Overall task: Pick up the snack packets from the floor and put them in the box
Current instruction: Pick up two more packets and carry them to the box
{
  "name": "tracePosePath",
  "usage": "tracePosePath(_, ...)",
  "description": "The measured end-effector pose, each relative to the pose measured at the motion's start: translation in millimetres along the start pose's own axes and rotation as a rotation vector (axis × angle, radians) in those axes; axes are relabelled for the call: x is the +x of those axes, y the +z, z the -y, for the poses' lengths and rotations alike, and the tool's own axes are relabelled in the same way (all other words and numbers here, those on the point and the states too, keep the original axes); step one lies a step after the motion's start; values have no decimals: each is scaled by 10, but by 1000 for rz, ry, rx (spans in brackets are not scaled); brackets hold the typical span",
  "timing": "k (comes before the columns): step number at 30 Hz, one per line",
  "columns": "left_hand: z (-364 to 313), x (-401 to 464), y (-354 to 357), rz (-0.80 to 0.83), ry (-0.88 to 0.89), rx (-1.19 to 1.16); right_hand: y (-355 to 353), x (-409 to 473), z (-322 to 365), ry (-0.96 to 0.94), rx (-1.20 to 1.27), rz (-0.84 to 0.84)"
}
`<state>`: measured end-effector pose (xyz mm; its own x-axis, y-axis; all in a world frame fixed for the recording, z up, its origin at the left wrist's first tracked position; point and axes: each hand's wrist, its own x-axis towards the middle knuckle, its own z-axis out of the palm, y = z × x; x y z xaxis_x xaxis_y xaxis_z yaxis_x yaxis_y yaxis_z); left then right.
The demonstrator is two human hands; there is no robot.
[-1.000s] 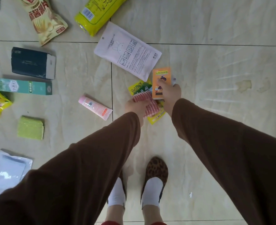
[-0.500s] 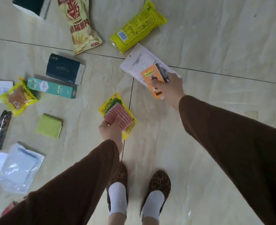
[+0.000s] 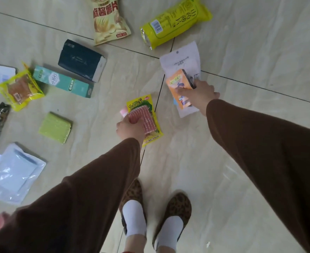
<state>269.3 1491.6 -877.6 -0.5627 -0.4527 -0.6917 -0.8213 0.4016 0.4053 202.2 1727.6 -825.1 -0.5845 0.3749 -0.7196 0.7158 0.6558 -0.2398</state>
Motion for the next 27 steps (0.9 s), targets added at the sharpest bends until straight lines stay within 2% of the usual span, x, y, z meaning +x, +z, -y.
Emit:
tracePosePath(4, -168, -276, -235, 99, 7, -122, 139, -355, -99, -22, 456, 141)
tracePosePath(8, -78, -536, -562, 111, 21, -226, 288, -843, -159, -26, 611, 225)
tracePosePath(13, 5, -1071, -1191, 158, -46, -437, 263, -1631, -51, -56, 640, 327)
tracePosePath(19, 210, -1774, -2106, 128, -103, -638, 115, -2655, 307, -151, 586, 382)
tracePosePath(27, 953, -2401, -3699, 51, -122, -813, 434, -4159, 1055, -261, 543, 463)
